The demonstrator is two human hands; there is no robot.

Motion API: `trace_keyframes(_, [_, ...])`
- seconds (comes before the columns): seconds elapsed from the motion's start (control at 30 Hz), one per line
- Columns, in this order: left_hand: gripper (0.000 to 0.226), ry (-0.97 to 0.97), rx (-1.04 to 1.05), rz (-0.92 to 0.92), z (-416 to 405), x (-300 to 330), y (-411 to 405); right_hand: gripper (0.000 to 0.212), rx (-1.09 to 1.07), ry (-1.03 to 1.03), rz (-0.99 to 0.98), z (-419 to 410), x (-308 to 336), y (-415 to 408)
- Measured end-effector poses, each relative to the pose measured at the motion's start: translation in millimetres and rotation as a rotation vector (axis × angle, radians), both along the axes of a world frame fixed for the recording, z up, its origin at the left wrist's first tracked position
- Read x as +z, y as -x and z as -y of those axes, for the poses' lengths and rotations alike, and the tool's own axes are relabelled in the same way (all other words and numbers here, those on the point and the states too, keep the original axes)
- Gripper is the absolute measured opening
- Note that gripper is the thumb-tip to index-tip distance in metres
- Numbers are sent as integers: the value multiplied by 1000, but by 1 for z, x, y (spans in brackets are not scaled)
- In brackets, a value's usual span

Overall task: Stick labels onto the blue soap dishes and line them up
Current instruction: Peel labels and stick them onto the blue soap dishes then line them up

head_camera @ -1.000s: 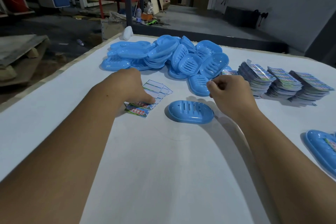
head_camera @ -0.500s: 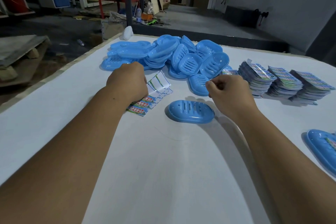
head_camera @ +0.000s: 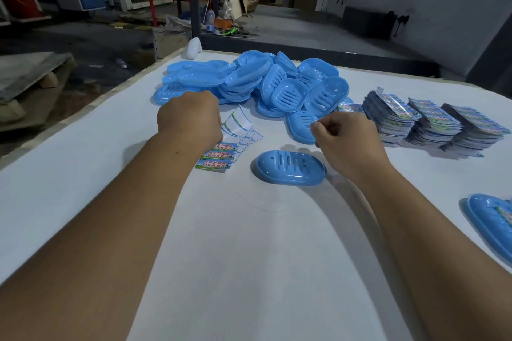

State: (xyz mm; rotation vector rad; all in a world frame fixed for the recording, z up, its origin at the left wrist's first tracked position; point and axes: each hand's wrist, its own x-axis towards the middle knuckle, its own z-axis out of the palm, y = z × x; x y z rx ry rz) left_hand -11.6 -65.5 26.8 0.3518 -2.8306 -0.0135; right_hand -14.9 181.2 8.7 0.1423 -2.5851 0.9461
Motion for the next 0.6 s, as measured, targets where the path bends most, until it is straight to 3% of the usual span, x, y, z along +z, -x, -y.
trace_keyframes(0.23, [12,0,-30,-128,0,-5,2,29,4,-6,-1,1,1,-1])
trace_keyframes(0.4, [15,-625,-180,-258,-9,4,2,25,59,110,13,4,2,-2])
trace_keyframes(0.6, [14,-1105,-262,-354,-23,8,1,19,305,372,162,14,3,-9])
